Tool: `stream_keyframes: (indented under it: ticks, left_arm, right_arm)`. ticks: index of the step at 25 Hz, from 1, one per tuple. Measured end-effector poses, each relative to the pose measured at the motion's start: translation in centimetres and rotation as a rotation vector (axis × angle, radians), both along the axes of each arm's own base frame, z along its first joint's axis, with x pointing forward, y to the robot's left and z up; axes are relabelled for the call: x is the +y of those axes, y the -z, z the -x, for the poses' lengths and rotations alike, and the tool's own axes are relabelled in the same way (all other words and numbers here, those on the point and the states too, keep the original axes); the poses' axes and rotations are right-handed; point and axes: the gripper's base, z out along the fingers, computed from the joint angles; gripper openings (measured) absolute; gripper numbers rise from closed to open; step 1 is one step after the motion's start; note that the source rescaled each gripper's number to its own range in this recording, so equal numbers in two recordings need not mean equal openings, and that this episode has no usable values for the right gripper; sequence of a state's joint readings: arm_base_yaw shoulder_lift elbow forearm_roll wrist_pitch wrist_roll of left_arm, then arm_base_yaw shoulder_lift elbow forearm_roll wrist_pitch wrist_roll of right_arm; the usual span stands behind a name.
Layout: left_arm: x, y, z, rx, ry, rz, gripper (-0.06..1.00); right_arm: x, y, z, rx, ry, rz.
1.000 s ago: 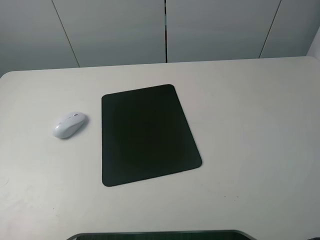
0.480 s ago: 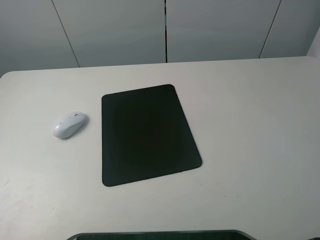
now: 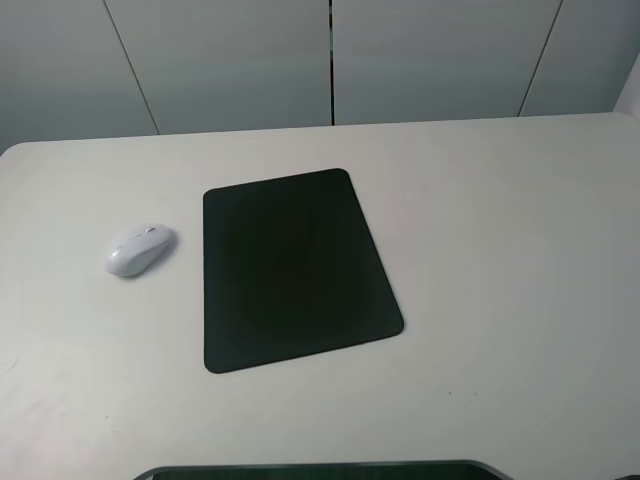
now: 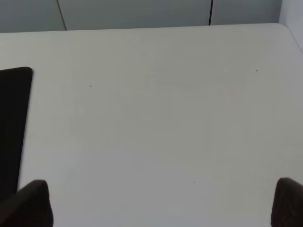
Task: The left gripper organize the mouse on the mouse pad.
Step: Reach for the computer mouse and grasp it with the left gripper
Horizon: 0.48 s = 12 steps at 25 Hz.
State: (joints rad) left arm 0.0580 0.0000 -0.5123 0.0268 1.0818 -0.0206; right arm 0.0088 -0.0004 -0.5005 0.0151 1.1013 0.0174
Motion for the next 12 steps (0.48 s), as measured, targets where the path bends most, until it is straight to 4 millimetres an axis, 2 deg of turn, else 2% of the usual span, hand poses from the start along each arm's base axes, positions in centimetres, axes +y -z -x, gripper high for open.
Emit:
stream_keyframes:
  ticks: [12]
  left_arm:
    - [0.0,0.0,0.0,0.0,0.0,0.0,0.95]
  right_arm:
    - [0.0,0.0,0.0,0.0,0.0,0.0]
